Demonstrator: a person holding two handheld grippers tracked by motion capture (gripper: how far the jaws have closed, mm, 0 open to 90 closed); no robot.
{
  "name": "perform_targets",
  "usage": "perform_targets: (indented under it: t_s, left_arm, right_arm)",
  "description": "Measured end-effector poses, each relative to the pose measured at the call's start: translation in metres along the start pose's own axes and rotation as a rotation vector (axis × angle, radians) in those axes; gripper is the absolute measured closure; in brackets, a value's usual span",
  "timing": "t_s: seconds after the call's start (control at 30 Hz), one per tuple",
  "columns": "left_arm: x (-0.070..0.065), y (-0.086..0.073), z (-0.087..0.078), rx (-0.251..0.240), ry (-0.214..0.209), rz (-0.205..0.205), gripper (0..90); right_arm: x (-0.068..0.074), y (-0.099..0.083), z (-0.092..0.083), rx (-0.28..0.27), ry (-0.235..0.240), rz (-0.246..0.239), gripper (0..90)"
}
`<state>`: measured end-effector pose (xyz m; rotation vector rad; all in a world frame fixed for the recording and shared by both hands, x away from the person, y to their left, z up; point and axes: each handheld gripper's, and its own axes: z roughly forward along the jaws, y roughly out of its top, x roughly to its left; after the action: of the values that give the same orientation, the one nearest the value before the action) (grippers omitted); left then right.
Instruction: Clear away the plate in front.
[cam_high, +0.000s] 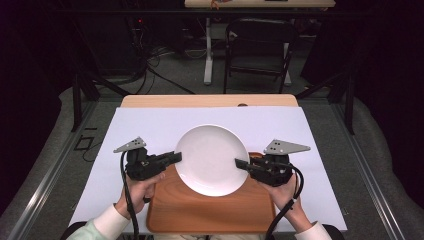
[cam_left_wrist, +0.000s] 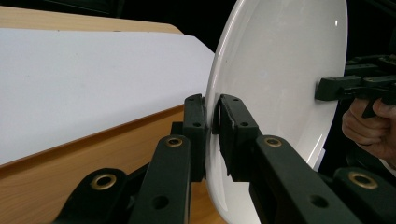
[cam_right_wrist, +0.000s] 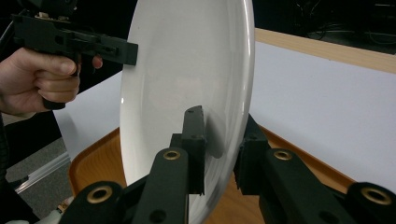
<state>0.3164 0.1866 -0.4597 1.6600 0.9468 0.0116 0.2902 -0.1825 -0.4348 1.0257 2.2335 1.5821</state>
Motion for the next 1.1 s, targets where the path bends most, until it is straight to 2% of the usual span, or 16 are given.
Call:
perform_targets:
  t_s: [1.1]
  left_arm:
    - [-0.002,-0.021,-0.009,0.071,-0.002,-0.037,81.1]
  right_arm:
    - [0.009,-0.019,0.004,0.07,0.035,0.035,77.5]
